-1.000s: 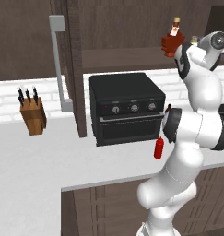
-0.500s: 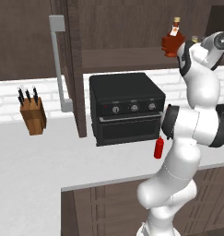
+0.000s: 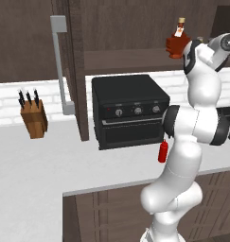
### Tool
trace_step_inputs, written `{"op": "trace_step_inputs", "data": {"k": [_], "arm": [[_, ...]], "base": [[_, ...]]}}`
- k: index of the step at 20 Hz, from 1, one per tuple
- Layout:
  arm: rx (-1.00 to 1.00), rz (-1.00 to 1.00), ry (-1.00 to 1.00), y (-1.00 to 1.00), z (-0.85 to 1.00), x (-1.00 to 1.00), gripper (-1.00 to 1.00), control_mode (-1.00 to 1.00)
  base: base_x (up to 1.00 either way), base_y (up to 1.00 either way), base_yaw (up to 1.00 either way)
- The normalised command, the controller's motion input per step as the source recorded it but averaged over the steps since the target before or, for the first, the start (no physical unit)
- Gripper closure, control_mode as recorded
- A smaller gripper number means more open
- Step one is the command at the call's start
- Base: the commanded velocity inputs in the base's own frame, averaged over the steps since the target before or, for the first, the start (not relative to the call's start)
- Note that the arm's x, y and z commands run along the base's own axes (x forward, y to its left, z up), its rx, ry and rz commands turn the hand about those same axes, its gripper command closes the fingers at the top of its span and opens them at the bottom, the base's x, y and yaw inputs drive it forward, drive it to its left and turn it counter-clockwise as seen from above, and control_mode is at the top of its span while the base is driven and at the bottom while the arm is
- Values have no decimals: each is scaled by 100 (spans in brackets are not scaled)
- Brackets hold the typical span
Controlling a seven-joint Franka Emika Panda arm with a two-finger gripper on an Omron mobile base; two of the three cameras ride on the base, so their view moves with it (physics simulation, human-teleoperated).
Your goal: Put the shaker and condiment bottle from the counter next to their counterparts in the cabinet.
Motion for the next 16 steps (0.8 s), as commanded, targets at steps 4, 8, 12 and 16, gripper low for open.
{"op": "trace_step_inputs", "data": {"k": [4,8,12,16], "arm": [[0,0,0,-18,-8,24,100,-100],[0,0,0,-17,-8,32,100,-100],[3,1,0,-16,-5,36,100,-100],[4,3,0,-19,-2,31,100,-100]], "base": [[0,0,0],[0,0,0],[0,0,0],[0,0,0]]}}
